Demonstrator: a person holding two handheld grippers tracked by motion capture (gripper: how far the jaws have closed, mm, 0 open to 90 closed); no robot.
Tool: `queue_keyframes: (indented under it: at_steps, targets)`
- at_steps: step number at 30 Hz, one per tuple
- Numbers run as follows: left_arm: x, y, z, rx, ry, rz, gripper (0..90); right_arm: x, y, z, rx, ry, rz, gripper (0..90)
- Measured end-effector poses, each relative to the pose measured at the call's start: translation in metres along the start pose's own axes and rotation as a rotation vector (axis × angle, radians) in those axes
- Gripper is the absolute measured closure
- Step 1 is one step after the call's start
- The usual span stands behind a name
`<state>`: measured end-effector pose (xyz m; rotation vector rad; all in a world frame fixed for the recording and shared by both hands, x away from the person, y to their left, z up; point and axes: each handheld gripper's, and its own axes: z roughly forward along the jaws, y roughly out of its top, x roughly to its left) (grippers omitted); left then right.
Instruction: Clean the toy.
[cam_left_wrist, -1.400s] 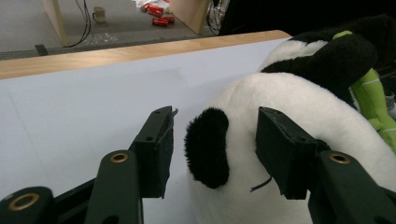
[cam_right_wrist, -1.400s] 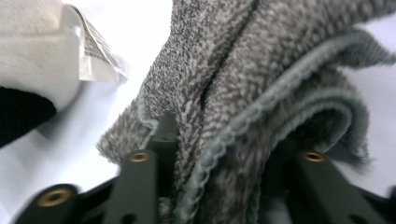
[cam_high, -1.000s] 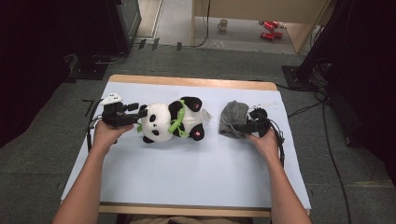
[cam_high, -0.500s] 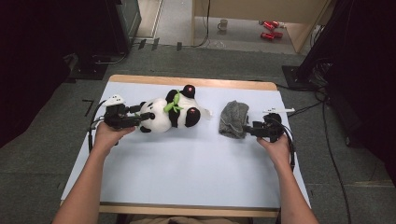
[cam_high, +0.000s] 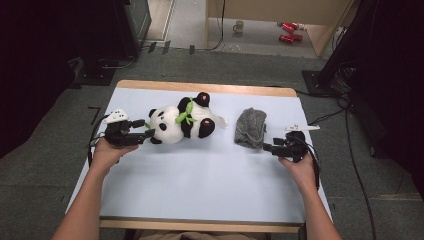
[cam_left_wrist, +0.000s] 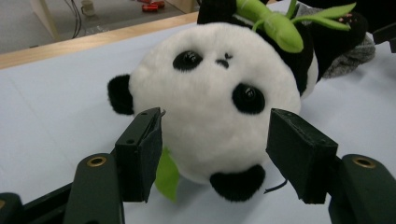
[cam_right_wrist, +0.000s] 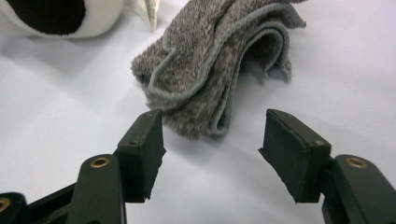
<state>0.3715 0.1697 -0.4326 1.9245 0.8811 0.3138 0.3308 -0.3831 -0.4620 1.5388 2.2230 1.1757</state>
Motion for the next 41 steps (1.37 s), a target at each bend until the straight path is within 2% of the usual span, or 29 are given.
queue_keyframes:
  at_steps: [5, 10, 13, 18, 21, 25, 27, 30, 35, 41]
  targets:
    - [0.001, -0.01, -0.009, 0.021, 0.002, 0.004, 34.9, 0.0, -0.007, 0.004, 0.04, -0.002, -0.022, 38.5]
    - [0.003, -0.024, -0.014, 0.048, 0.027, 0.004, 34.6, -0.001, -0.009, 0.008, 0.055, -0.014, -0.031, 38.4]
    - [0.005, -0.032, -0.013, 0.076, 0.035, 0.008, 34.6, -0.001, -0.011, 0.014, 0.081, -0.029, -0.046, 38.4]
    - [0.008, -0.041, -0.005, 0.143, 0.056, 0.024, 34.6, 0.003, -0.012, 0.024, 0.116, -0.072, -0.096, 38.3]
    - [0.009, -0.045, -0.002, 0.189, 0.066, 0.032, 34.5, 0.004, -0.013, 0.024, 0.112, -0.078, -0.1, 37.3]
    - [0.01, -0.048, 0.003, 0.234, 0.084, 0.035, 34.3, 0.004, -0.017, 0.025, 0.082, -0.066, -0.098, 33.5]
    - [0.011, -0.05, 0.005, 0.241, 0.089, 0.03, 34.2, 0.005, -0.02, 0.025, 0.066, -0.069, -0.11, 32.1]
    - [0.013, -0.053, 0.006, 0.258, 0.09, 0.02, 34.2, 0.008, -0.026, 0.026, 0.039, -0.069, -0.175, 27.0]
    - [0.015, -0.056, 0.007, 0.269, 0.1, 0.014, 33.6, 0.015, -0.03, 0.03, 0.043, -0.09, -0.234, 17.8]
    - [0.014, -0.057, 0.008, 0.266, 0.095, 0.021, 31.1, 0.017, -0.035, 0.032, 0.002, -0.101, -0.232, 15.5]
